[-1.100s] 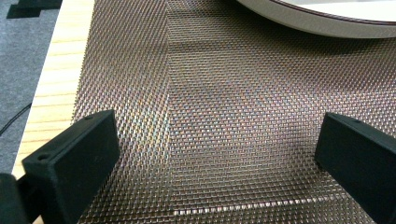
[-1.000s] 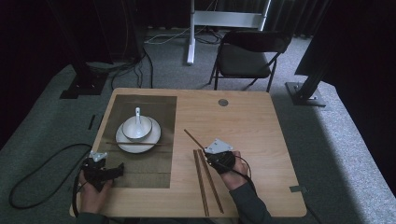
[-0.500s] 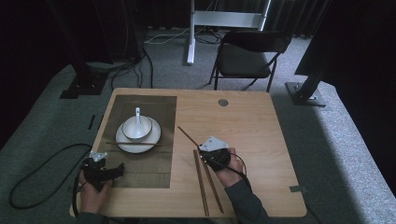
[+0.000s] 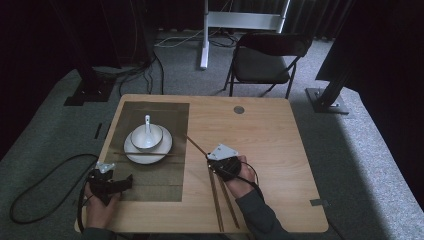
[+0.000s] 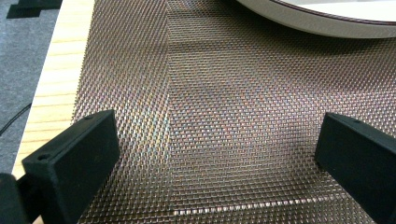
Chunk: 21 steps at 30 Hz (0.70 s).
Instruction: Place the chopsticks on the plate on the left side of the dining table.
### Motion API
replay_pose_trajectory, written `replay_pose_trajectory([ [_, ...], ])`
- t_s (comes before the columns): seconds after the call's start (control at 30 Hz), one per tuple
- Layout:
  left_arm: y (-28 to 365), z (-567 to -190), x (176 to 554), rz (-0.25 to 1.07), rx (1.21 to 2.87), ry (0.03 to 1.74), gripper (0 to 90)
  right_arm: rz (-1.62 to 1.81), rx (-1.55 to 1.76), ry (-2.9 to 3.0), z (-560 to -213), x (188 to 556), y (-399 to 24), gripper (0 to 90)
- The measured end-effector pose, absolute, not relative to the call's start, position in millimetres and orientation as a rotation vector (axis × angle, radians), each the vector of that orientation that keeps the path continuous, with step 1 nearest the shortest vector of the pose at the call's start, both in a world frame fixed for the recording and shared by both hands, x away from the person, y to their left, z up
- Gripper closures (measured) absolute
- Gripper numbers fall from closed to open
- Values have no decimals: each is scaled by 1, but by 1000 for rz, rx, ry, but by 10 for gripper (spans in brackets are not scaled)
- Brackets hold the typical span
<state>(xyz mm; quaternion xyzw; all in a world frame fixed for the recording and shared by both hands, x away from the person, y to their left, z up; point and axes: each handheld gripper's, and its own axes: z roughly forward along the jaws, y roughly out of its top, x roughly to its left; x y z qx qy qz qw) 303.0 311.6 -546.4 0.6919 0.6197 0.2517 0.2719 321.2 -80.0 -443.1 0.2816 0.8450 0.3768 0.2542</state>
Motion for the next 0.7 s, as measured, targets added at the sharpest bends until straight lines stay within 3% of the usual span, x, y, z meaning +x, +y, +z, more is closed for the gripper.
replay_pose_trajectory([
  [0.7,312,-546,303,675,1866,1669,2,1055,715,2321,-439,326,-60,845],
])
